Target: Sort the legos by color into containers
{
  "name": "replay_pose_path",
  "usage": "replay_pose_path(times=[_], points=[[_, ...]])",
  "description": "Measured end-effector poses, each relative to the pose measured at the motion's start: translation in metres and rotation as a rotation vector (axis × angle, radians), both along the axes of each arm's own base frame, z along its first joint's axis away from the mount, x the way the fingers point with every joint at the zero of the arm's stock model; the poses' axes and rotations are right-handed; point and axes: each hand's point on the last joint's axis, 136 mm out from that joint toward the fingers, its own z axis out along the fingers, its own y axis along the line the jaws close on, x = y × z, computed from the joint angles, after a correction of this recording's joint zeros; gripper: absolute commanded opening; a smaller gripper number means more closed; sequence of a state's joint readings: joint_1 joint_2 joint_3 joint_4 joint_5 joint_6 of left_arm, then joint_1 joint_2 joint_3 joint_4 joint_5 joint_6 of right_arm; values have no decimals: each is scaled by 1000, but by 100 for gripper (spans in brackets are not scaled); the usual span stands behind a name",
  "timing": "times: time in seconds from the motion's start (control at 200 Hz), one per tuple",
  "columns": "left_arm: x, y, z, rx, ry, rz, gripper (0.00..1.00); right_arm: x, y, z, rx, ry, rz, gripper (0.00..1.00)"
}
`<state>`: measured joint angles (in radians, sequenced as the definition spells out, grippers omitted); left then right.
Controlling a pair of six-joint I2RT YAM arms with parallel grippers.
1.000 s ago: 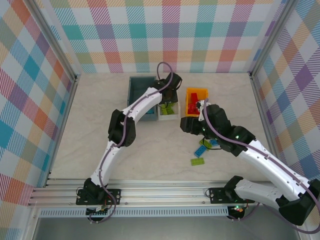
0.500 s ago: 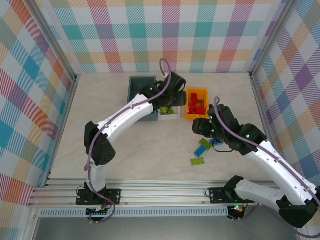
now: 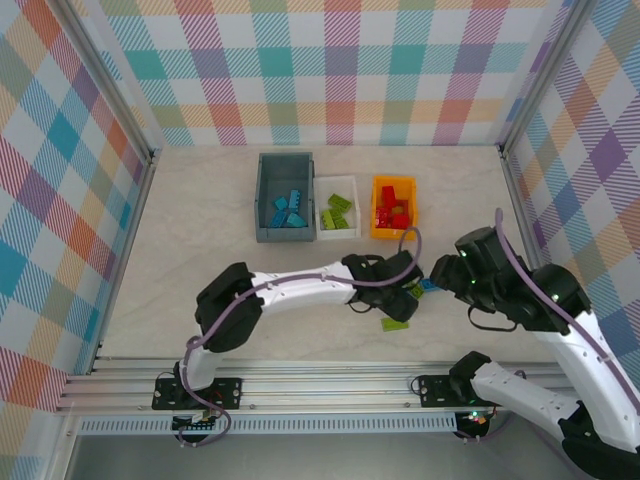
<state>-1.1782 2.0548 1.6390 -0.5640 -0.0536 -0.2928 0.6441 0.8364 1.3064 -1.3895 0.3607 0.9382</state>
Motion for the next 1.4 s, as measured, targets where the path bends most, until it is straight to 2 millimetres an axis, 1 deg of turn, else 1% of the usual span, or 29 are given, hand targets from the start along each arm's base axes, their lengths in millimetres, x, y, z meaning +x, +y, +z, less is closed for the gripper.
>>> replay_pose_path(times=[0.07,0.145,0.255,0.345,0.375,0.42,0.555,0.595,0.75,0.83,0.905,0.97,1.035,1.105,1.15,1.19,1.2,1.215,1.24,1.28,1.335,1.385,1.4], points=[[-3,-11,-13,24,-11,-20,72,-1,-4,7,4,-22,-9,66],[4,-19,-27,53,-32,-21,74,-1,-5,14,13,-43,-11,67],[14,-23,-44,94,-65,-7,75,1,-3,17,19,-53,-8,67],[21,-24,-53,120,-78,1,72,2,-2,17,18,-54,-5,66],[22,-24,-55,127,-81,1,70,3,-2,17,18,-55,-3,66],[23,-25,-57,133,-85,3,64,3,-1,18,21,-59,-1,66],[27,-30,-57,129,-91,-2,38,4,1,17,29,-59,3,66],[28,-31,-57,129,-95,-7,34,4,1,17,30,-58,5,65],[31,-30,-55,129,-106,3,30,5,4,18,34,-65,15,65],[33,-24,-54,139,-116,15,30,7,6,18,34,-73,33,67],[33,-11,-47,147,-120,35,30,9,11,20,36,-84,67,67],[33,6,-34,141,-116,67,30,12,19,23,42,-98,119,65],[39,27,-12,117,-115,117,29,15,32,27,62,-116,191,64],[51,50,22,69,-123,189,29,18,50,31,90,-131,289,63],[63,65,45,30,-136,243,29,21,64,33,107,-134,356,62],[78,82,70,-14,-152,300,29,23,76,33,121,-132,415,61],[80,84,73,-19,-154,309,29,24,79,33,125,-132,429,61],[87,92,82,-34,-162,334,29,25,84,33,129,-130,447,61],[95,103,92,-51,-170,366,29,28,92,32,133,-129,481,60],[112,124,109,-76,-184,431,29,32,108,28,137,-124,539,60],[135,153,123,-96,-197,512,29,38,134,16,129,-106,624,60],[155,180,127,-92,-202,584,28,40,158,7,125,-94,693,59],[161,188,127,-88,-202,604,28,42,168,2,124,-89,717,59]])
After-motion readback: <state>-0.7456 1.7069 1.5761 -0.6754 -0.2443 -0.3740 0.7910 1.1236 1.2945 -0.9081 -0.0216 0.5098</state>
